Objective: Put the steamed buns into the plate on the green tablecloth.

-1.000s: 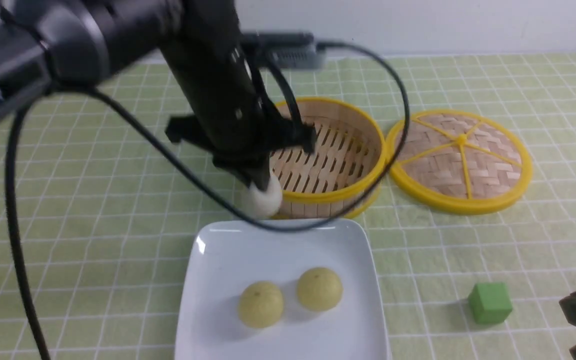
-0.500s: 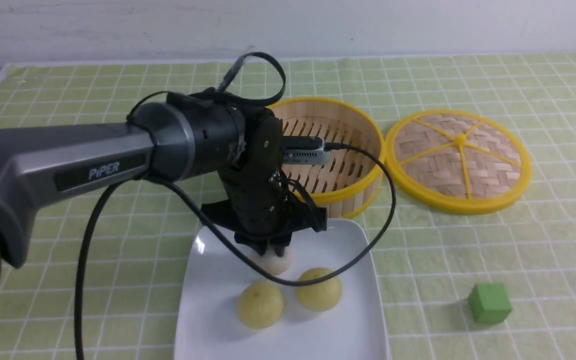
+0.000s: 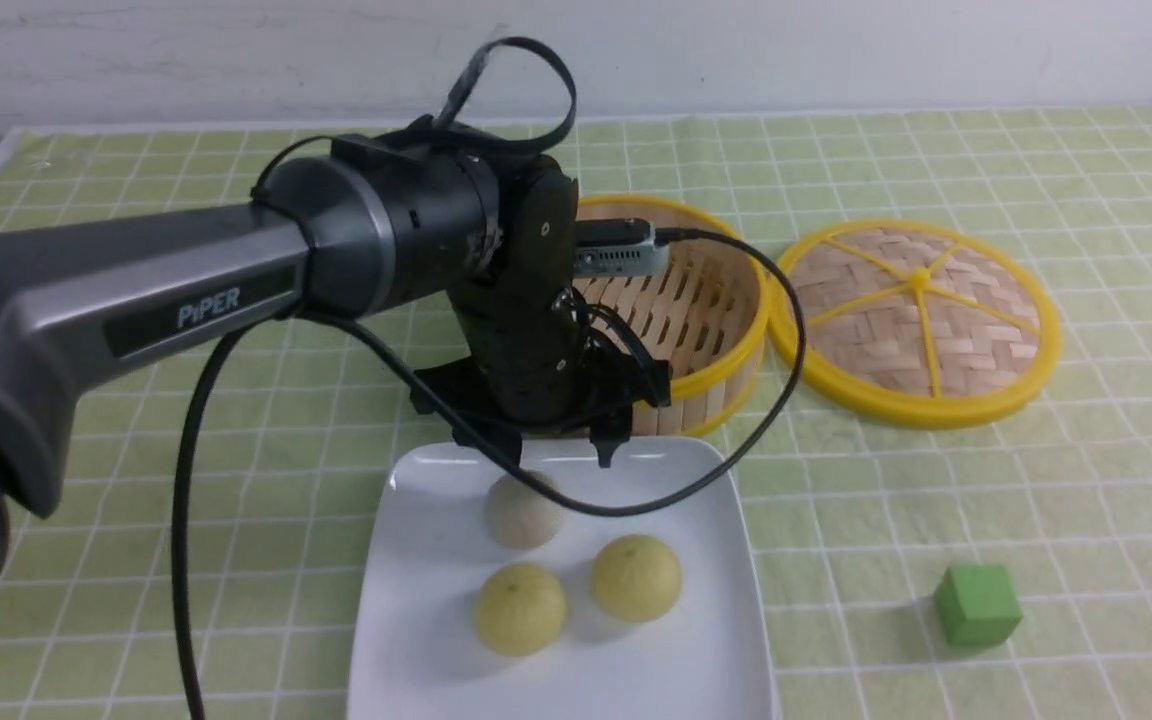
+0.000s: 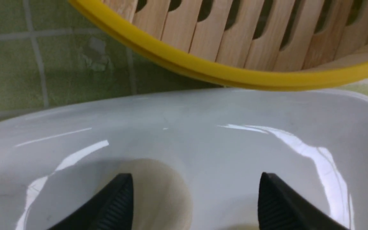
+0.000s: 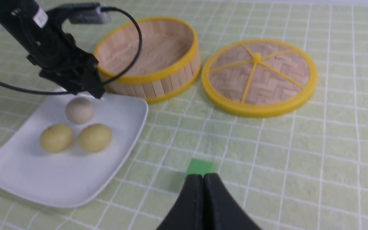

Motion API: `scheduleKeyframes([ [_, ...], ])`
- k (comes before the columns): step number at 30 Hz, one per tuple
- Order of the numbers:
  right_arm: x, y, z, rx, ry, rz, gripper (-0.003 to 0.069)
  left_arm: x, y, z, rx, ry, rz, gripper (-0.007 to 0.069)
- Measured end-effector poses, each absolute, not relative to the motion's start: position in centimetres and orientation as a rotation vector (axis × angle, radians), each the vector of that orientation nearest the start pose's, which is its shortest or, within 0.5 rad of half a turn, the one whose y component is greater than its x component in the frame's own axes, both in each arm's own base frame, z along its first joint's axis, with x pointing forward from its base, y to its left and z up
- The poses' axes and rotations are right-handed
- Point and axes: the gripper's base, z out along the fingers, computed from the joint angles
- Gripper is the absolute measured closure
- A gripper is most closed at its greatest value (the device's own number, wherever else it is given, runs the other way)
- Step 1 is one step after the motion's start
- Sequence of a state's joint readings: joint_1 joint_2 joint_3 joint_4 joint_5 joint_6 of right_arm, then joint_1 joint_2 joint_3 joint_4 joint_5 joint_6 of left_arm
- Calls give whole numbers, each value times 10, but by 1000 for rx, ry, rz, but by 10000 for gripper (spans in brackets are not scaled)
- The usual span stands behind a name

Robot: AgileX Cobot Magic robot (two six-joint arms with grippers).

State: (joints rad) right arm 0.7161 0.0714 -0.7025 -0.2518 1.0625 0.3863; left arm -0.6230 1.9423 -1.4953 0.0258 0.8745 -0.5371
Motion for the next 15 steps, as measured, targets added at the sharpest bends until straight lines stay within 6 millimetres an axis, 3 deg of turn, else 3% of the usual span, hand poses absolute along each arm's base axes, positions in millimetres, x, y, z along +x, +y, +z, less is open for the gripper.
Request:
scheduleKeyframes([
  [6, 18, -2, 302, -350, 1778, 530, 674, 335, -238, 220, 143, 2837, -230, 107],
  [15, 31, 12, 273, -387, 1764, 537, 673, 336, -236, 219, 164, 2826, -197, 107],
])
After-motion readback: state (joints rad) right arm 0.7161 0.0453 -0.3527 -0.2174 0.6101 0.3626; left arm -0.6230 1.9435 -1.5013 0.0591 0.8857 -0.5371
